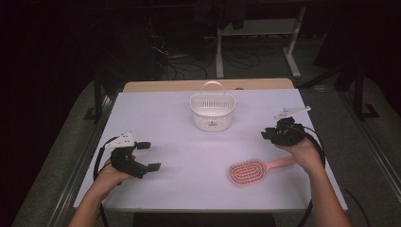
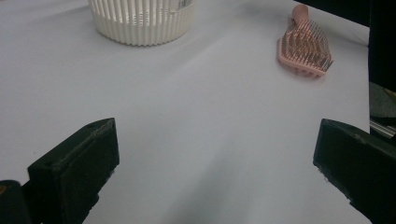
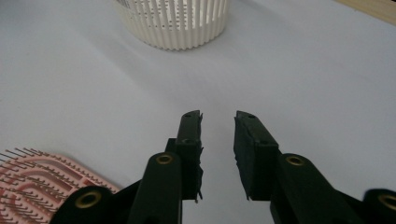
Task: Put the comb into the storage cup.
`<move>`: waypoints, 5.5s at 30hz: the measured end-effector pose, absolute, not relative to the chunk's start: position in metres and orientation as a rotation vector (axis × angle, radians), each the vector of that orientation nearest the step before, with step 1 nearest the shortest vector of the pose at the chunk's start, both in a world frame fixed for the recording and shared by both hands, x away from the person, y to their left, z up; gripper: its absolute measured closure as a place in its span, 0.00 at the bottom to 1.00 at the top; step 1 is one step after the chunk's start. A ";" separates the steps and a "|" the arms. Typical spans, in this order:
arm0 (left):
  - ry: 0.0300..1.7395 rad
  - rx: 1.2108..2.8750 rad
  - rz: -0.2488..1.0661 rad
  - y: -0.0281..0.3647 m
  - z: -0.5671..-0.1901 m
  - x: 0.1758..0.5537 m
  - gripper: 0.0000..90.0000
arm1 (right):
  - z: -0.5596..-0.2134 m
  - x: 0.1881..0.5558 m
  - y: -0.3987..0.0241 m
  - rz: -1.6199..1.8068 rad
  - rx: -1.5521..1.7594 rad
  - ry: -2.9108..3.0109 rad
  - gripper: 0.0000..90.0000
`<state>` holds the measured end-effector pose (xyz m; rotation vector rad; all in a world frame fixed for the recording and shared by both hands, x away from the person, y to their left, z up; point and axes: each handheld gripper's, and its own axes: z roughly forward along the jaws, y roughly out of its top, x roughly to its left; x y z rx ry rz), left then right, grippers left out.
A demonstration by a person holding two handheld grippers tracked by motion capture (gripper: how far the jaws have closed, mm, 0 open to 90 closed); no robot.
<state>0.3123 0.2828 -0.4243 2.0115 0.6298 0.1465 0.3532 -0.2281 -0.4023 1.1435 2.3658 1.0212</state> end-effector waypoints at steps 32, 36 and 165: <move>0.622 2.022 0.138 0.281 -0.426 0.312 0.01 | -0.414 0.349 -0.262 0.861 1.221 2.422 0.99; 0.620 2.022 0.135 0.280 -0.426 0.312 0.01 | -0.417 0.348 -0.264 0.834 1.231 2.434 0.99; 0.617 2.021 0.120 0.279 -0.426 0.309 0.01 | -0.384 0.287 -0.241 1.093 1.141 2.375 0.45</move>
